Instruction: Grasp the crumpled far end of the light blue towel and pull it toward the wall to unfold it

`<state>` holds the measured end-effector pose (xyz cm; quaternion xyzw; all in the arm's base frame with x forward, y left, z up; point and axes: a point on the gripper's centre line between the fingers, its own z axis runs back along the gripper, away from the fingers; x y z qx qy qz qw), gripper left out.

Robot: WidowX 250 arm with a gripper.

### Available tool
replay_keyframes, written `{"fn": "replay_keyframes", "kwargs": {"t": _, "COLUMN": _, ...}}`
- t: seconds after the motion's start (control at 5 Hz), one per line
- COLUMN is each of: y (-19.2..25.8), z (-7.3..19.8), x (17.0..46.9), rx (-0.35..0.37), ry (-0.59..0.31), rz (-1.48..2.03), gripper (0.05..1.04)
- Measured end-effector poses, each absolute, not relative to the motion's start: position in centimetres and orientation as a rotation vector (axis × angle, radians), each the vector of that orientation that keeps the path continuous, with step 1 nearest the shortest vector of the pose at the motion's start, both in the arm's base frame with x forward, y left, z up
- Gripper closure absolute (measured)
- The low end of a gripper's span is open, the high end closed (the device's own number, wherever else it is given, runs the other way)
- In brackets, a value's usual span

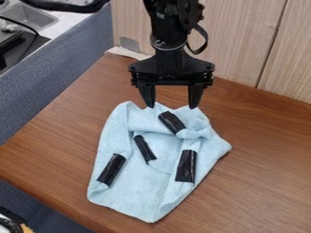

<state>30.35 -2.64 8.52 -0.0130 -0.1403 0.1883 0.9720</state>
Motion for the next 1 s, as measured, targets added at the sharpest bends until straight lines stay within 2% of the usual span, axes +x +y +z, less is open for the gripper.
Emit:
{"fn": "replay_keyframes", "kwargs": {"t": 0.2, "y": -2.7, "z": 7.5, "x": 30.1, "rx": -0.019, "ry": -0.253, "rz": 0.383, "gripper": 0.083}}
{"fn": "replay_keyframes", "kwargs": {"t": 0.6, "y": -2.9, "z": 3.3, "x": 29.6, "rx": -0.028, "ry": -0.199, "rz": 0.390, "gripper": 0.083}}
{"fn": "replay_keyframes", "kwargs": {"t": 0.8, "y": -2.9, "z": 2.1, "x": 29.6, "rx": -0.018, "ry": -0.180, "rz": 0.397, "gripper": 0.083}}
{"fn": "replay_keyframes", "kwargs": {"t": 1.0, "y": -3.3, "z": 2.0, "x": 29.5, "rx": -0.002, "ry": -0.184, "rz": 0.377, "gripper": 0.116}}
